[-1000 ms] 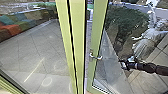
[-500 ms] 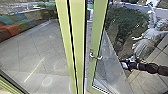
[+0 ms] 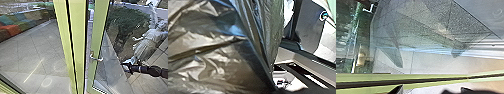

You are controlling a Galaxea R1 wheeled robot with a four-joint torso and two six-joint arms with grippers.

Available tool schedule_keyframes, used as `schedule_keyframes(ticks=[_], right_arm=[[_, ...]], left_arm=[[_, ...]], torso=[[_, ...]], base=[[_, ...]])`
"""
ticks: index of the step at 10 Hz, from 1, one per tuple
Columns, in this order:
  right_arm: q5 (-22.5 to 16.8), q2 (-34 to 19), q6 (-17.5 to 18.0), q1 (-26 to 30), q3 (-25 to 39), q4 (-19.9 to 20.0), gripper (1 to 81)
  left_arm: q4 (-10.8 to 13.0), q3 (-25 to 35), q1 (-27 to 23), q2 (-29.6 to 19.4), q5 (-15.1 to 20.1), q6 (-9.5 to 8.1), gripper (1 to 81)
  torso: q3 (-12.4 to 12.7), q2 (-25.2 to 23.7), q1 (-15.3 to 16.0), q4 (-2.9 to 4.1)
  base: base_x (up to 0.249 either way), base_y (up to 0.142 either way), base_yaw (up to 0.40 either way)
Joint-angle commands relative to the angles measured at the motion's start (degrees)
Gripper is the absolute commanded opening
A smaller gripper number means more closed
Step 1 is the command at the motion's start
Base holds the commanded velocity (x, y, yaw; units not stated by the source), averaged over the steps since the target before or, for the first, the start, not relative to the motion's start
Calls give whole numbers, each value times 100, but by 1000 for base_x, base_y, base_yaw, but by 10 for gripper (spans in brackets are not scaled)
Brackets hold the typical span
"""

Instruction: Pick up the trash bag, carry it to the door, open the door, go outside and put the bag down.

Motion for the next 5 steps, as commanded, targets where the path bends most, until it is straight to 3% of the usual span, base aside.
schedule_keyframes(ticks=[1,5], right_arm=[[50,-453,245,1077,-218,188,811],[59,-1102,236,1052,-70,188,811]], left_arm=[[-42,39,-61,-66,536,25,10],[-16,39,-61,-57,536,34,10]], torso=[[0,0,0,0],[0,0,0,0]], base=[[0,0,0],[0,0,0]])
